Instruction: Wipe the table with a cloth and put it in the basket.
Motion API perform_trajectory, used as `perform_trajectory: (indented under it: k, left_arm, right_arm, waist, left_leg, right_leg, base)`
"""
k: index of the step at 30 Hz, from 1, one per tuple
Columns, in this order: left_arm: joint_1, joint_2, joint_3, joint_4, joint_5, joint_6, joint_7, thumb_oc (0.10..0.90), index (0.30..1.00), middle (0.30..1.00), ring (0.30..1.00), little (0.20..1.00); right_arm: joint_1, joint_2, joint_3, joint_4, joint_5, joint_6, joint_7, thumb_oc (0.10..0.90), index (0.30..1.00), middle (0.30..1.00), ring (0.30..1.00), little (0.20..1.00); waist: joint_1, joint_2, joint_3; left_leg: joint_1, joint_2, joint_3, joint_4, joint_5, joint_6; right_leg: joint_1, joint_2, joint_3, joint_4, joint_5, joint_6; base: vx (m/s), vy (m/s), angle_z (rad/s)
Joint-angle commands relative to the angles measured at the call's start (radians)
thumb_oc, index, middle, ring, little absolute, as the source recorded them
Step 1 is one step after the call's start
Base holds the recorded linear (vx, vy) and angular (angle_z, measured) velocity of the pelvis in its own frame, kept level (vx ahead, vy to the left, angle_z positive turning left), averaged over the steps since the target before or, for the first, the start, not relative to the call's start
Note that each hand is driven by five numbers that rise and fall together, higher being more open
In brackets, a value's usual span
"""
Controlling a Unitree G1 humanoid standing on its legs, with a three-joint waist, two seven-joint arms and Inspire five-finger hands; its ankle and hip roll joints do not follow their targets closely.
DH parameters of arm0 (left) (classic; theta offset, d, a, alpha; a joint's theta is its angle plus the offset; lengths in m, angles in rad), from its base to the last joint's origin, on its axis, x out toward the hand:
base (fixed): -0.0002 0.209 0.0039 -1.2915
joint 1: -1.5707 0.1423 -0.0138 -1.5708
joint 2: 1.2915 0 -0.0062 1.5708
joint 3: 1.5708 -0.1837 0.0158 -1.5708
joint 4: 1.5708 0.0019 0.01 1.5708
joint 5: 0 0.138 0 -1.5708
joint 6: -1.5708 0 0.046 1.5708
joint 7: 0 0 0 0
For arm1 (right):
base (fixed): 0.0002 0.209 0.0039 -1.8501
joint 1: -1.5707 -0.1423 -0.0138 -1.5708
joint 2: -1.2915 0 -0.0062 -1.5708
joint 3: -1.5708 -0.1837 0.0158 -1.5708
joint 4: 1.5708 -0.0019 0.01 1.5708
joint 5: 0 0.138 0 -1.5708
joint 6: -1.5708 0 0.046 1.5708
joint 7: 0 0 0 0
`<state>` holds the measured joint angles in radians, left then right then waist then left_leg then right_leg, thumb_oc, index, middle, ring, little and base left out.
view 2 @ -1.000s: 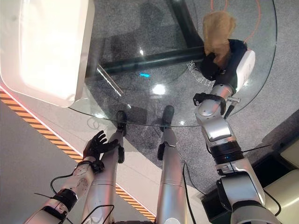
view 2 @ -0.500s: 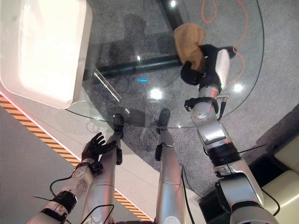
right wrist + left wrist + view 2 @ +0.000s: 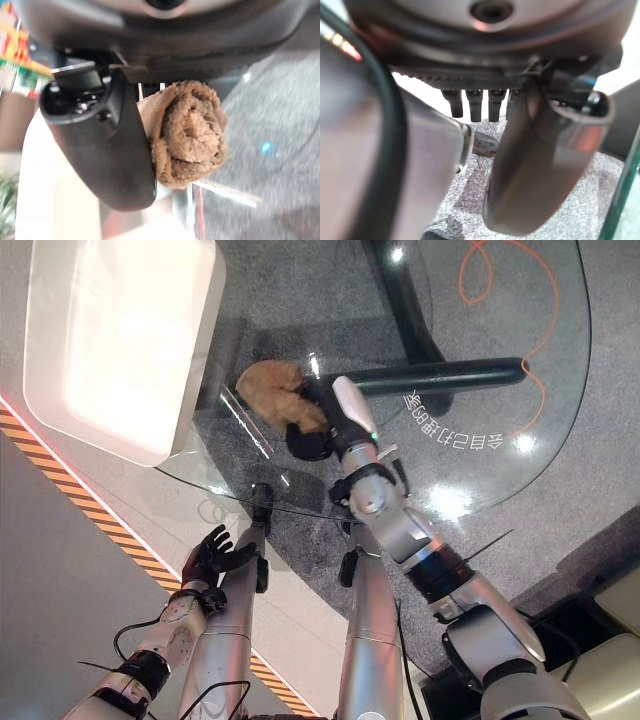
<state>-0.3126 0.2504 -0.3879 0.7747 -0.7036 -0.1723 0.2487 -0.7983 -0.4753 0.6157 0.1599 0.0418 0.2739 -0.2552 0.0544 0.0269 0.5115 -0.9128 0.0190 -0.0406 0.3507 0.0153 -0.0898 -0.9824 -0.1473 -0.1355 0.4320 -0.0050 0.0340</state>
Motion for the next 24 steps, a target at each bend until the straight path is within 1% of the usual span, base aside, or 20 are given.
perform_trajectory:
  k: [1, 2, 3, 6, 7, 8, 9, 12, 13, 16, 17, 20, 21, 24]
  left_arm:
    - [0.085, -0.034, -0.039, -0.006, 0.012, 0.019, 0.009, 0.8, 0.9, 0.9, 0.9, 0.9]
    - [0.105, -0.036, -0.048, -0.006, 0.011, 0.023, 0.009, 0.8, 0.9, 0.9, 0.9, 0.9]
    - [0.082, -0.035, -0.04, -0.007, 0.011, 0.023, 0.01, 0.8, 0.9, 0.9, 0.9, 0.9]
    - [0.077, -0.038, -0.042, -0.006, 0.011, 0.025, 0.017, 0.8, 0.9, 0.9, 0.9, 0.9]
    - [0.1, -0.038, -0.05, -0.006, 0.01, 0.024, 0.016, 0.8, 0.9, 0.9, 0.9, 0.9]
    - [0.102, -0.037, -0.049, -0.006, 0.01, 0.02, 0.015, 0.8, 0.9, 0.9, 0.9, 0.9]
    - [0.08, -0.035, -0.042, -0.007, 0.01, 0.019, 0.015, 0.8, 0.9, 0.9, 0.9, 0.9]
    - [0.085, -0.033, -0.038, -0.012, 0.012, -0.003, 0.017, 0.8, 0.9, 0.9, 0.9, 0.9]
    - [0.103, -0.033, -0.043, -0.013, 0.01, -0.01, 0.022, 0.8, 0.9, 0.9, 0.9, 0.9]
    - [0.101, -0.031, -0.038, -0.016, 0.009, -0.024, 0.022, 0.8, 0.9, 0.9, 0.9, 0.9]
    - [0.08, -0.029, -0.03, -0.018, 0.007, -0.03, 0.022, 0.8, 0.9, 0.9, 0.9, 0.9]
    - [0.086, -0.024, -0.024, -0.032, -0.009, -0.045, 0.014, 0.8, 0.9, 0.9, 0.9, 0.9]
    - [0.097, -0.023, -0.02, -0.041, -0.027, -0.067, 0.003, 0.8, 0.9, 0.9, 0.9, 0.9]
    - [0.115, -0.021, -0.011, -0.057, -0.05, -0.088, -0.013, 0.8, 0.9, 0.9, 0.9, 0.9]
  right_arm:
    - [-0.021, 0.07, 0.05, -0.139, 0.008, -0.085, 0.015, 0.1, 0.3, 0.3, 0.3, 0.2]
    - [-0.004, 0.082, 0.058, -0.134, 0.0, -0.076, 0.012, 0.1, 0.3, 0.3, 0.3, 0.2]
    - [-0.027, 0.078, 0.054, -0.133, -0.001, -0.074, 0.012, 0.1, 0.3, 0.3, 0.3, 0.2]
    - [-0.022, 0.082, 0.059, -0.12, -0.003, -0.063, -0.001, 0.1, 0.3, 0.3, 0.3, 0.2]
    - [0.003, 0.085, 0.062, -0.117, 0.0, -0.061, -0.005, 0.1, 0.3, 0.3, 0.3, 0.2]
    - [0.006, 0.082, 0.061, -0.116, 0.005, -0.061, -0.011, 0.1, 0.3, 0.3, 0.3, 0.2]
    - [-0.015, 0.076, 0.056, -0.116, 0.007, -0.061, -0.013, 0.1, 0.3, 0.3, 0.3, 0.2]
    - [-0.004, 0.071, 0.042, -0.113, 0.021, -0.068, -0.033, 0.1, 0.3, 0.3, 0.3, 0.2]
    - [0.021, 0.078, 0.036, -0.102, 0.03, -0.079, -0.043, 0.1, 0.3, 0.3, 0.3, 0.2]
    - [0.026, 0.074, 0.025, -0.108, 0.041, -0.083, -0.049, 0.1, 0.3, 0.3, 0.3, 0.2]
    - [0.006, 0.068, 0.018, -0.111, 0.043, -0.083, -0.052, 0.1, 0.3, 0.3, 0.3, 0.2]
    - [0.023, 0.062, 0.005, -0.123, 0.042, -0.088, -0.054, 0.1, 0.3, 0.3, 0.3, 0.2]
    - [0.037, 0.055, -0.005, -0.137, 0.039, -0.085, -0.052, 0.1, 0.3, 0.3, 0.3, 0.2]
    - [0.056, 0.048, -0.015, -0.153, 0.033, -0.082, -0.05, 0.1, 0.3, 0.3, 0.3, 0.2]
  waist:
    - [-0.009, 0.025, 0.008]
    - [-0.002, 0.028, 0.008]
    - [-0.007, 0.026, 0.008]
    - [-0.007, 0.025, 0.008]
    - [-0.002, 0.028, 0.008]
    - [-0.002, 0.028, 0.008]
    - [-0.008, 0.025, 0.008]
    - [-0.01, 0.024, 0.008]
    - [-0.005, 0.025, 0.008]
    - [-0.008, 0.021, 0.008]
    - [-0.014, 0.018, 0.008]
    - [-0.017, 0.015, 0.008]
    - [-0.019, 0.013, 0.008]
    - [-0.019, 0.012, 0.008]
  left_leg:
    - [-0.077, -0.1, 0.086, 0.043, -0.012, 0.09]
    - [-0.038, -0.096, 0.081, 0.052, -0.046, 0.086]
    - [-0.077, -0.1, 0.086, 0.046, -0.012, 0.09]
    - [-0.075, -0.099, 0.087, 0.049, -0.014, 0.091]
    - [-0.035, -0.095, 0.082, 0.056, -0.048, 0.087]
    - [-0.032, -0.094, 0.082, 0.055, -0.048, 0.088]
    - [-0.07, -0.099, 0.086, 0.047, -0.014, 0.092]
    - [-0.062, -0.098, 0.088, 0.044, -0.013, 0.092]
    - [-0.018, -0.093, 0.083, 0.052, -0.048, 0.087]
    - [-0.008, -0.092, 0.085, 0.051, -0.049, 0.086]
    - [-0.043, -0.097, 0.09, 0.043, -0.015, 0.091]
    - [-0.028, -0.097, 0.09, 0.038, -0.014, 0.09]
    - [-0.014, -0.097, 0.09, 0.033, -0.013, 0.09]
    - [0.004, -0.097, 0.089, 0.025, -0.011, 0.09]
  right_leg:
    - [-0.025, 0.06, 0.0, -0.113, 0.089, 0.03]
    - [0.011, 0.065, 0.004, -0.099, 0.056, 0.036]
    - [-0.025, 0.06, -0.001, -0.111, 0.088, 0.03]
    - [-0.024, 0.057, -0.002, -0.107, 0.088, 0.031]
    - [0.012, 0.062, 0.003, -0.094, 0.057, 0.037]
    - [0.013, 0.062, 0.003, -0.095, 0.058, 0.038]
    - [-0.02, 0.056, -0.002, -0.109, 0.09, 0.031]
    - [-0.015, 0.057, -0.001, -0.112, 0.094, 0.031]
    - [0.024, 0.063, 0.004, -0.099, 0.063, 0.038]
    - [0.036, 0.063, 0.003, -0.102, 0.062, 0.038]
    - [0.004, 0.057, -0.002, -0.115, 0.094, 0.031]
    - [0.018, 0.06, -0.001, -0.117, 0.094, 0.03]
    - [0.034, 0.061, -0.003, -0.124, 0.093, 0.03]
    - [0.052, 0.062, -0.004, -0.129, 0.093, 0.028]
  base:
    - [0.01, 0.004, 0.06]
    - [0.0, 0.0, 0.06]
    - [0.0, 0.0, 0.06]
    - [0.01, -0.005, 0.06]
    - [0.05, -0.008, 0.05]
    - [0.0, -0.006, 0.06]
    - [-0.05, -0.011, 0.06]
    - [0.0, -0.009, 0.01]
    - [0.04, -0.019, -0.01]
    - [-0.02, -0.018, -0.01]
    - [-0.07, -0.011, 0.0]
    - [-0.04, -0.013, -0.01]
    - [-0.04, -0.025, 0.0]
    - [-0.01, -0.007, 0.0]
